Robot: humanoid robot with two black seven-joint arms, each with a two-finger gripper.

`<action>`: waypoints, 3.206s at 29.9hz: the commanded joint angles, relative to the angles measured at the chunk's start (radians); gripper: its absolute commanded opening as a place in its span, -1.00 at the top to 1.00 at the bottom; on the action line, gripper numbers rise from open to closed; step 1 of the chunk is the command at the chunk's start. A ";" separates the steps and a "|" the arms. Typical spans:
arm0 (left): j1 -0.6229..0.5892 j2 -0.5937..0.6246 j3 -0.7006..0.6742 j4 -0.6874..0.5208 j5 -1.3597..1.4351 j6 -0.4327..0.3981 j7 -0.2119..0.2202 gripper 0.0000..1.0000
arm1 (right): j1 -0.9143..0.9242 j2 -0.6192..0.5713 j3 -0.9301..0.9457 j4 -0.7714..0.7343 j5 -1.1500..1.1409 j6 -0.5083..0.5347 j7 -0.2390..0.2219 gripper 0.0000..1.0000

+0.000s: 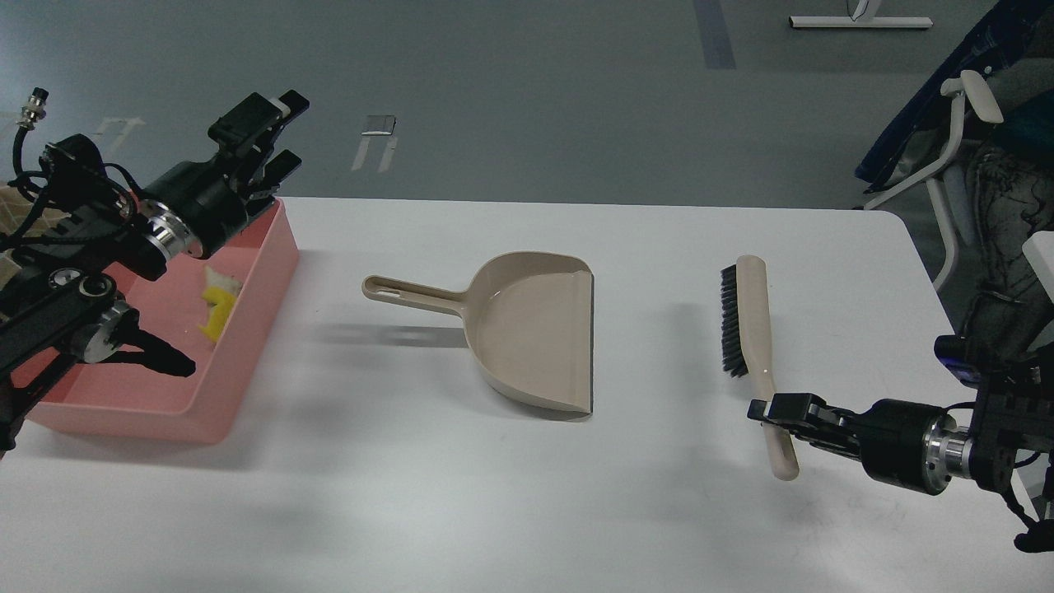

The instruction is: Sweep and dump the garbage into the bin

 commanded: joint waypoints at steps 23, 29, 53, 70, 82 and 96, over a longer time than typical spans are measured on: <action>-0.080 -0.088 0.010 0.126 0.002 -0.020 0.002 -0.95 | -0.021 -0.008 0.002 -0.054 -0.004 0.045 -0.008 1.00; -0.079 -0.089 0.010 0.126 0.002 -0.020 0.002 -0.95 | -0.021 -0.006 0.002 -0.054 -0.004 0.040 -0.008 0.76; -0.079 -0.089 0.010 0.125 0.002 -0.020 0.002 -0.95 | -0.021 -0.003 0.005 -0.051 -0.003 0.040 -0.009 0.13; -0.080 -0.089 0.007 0.115 0.002 -0.020 0.002 -0.95 | -0.021 -0.067 0.015 -0.028 -0.001 0.040 -0.009 -0.93; -0.082 -0.085 0.002 0.115 0.000 -0.023 0.002 -0.95 | -0.020 -0.235 0.219 0.053 0.011 0.053 0.000 -0.95; -0.123 -0.083 -0.004 0.129 -0.037 -0.041 -0.008 -0.95 | 0.080 -0.215 0.615 -0.154 0.164 0.085 0.000 -0.95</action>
